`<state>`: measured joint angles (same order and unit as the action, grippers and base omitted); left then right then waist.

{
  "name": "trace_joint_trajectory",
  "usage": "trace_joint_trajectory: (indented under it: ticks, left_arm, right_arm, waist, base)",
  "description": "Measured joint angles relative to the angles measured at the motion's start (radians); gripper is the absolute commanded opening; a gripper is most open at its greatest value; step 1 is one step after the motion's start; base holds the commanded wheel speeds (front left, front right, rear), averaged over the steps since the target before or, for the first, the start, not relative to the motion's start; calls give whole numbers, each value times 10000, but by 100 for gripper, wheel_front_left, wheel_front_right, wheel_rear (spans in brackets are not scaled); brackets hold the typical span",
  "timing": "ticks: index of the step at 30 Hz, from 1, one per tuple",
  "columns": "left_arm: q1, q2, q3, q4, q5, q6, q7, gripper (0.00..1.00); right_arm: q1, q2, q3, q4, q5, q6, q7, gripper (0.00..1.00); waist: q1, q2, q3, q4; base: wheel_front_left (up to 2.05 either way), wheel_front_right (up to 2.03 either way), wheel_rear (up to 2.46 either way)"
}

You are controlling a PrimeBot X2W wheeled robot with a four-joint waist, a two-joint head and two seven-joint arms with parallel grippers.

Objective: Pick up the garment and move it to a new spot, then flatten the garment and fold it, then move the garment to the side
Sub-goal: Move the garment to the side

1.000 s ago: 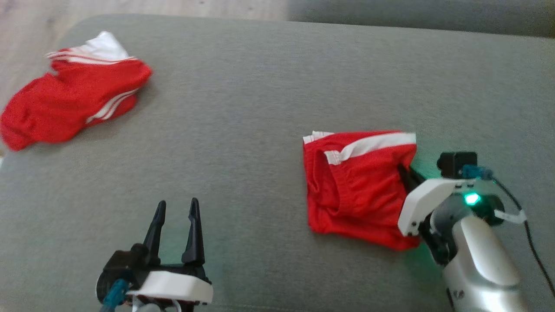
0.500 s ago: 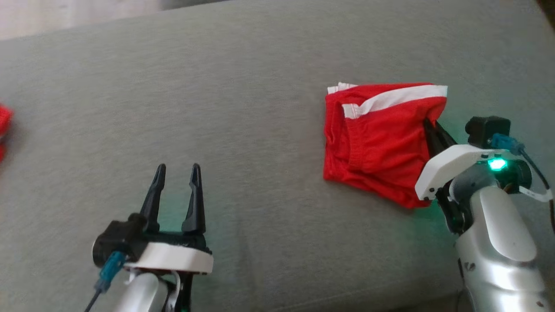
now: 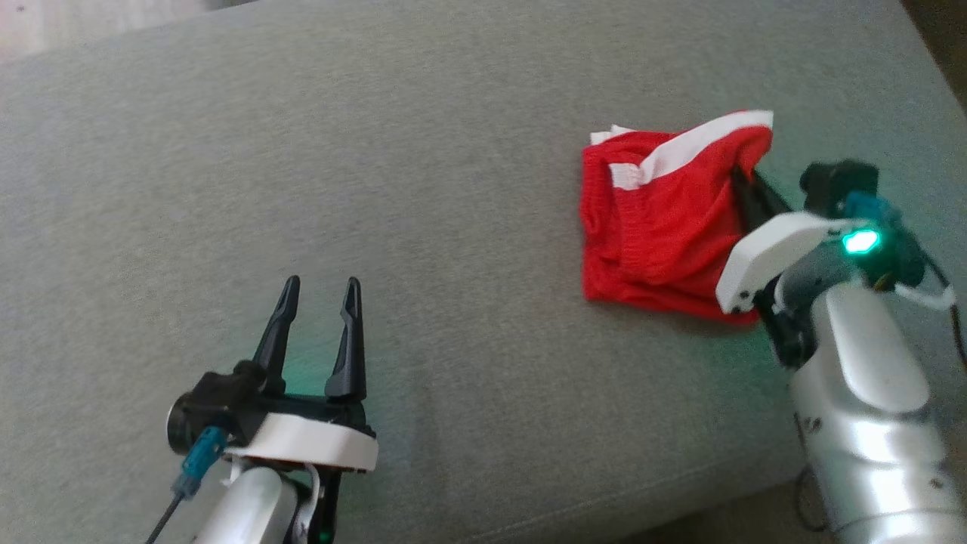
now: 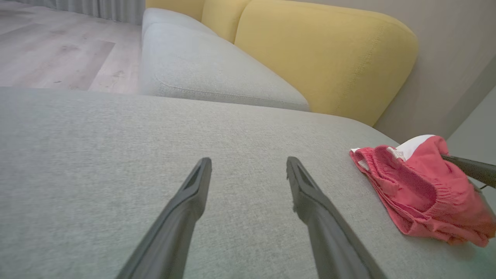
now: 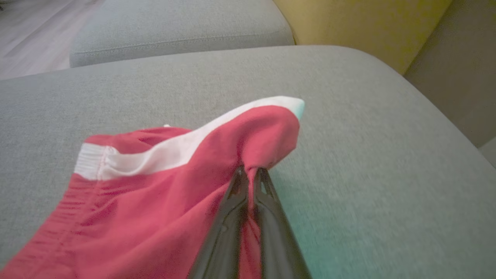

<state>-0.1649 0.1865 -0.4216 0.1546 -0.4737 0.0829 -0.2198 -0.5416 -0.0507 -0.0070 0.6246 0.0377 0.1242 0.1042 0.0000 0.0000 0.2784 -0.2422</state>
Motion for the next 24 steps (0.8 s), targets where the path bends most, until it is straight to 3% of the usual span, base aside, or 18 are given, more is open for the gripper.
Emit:
trace_joint_trajectory:
  ticks: [12,17,24]
  left_arm:
    - [43,130,-10,-259,-2,146,77,100]
    - [63,351,40,-702,0,318,178,100]
    - [57,435,33,-957,13,345,221,100]
  right_arm:
    - [-1687,-2050,-583,1152,-640,0,385,0]
    - [-2632,-3308,-1565,1881,-1066,0,518,0]
    - [-3121,-3783,-2970,2568,-1824,0,529,0]
  waist:
    - [0,0,-85,1445]
    - [1,0,449,2040]
    - [2,0,1122,2396]
  base:
    - [0,0,0]
    - [0,0,0]
    - [0,0,0]
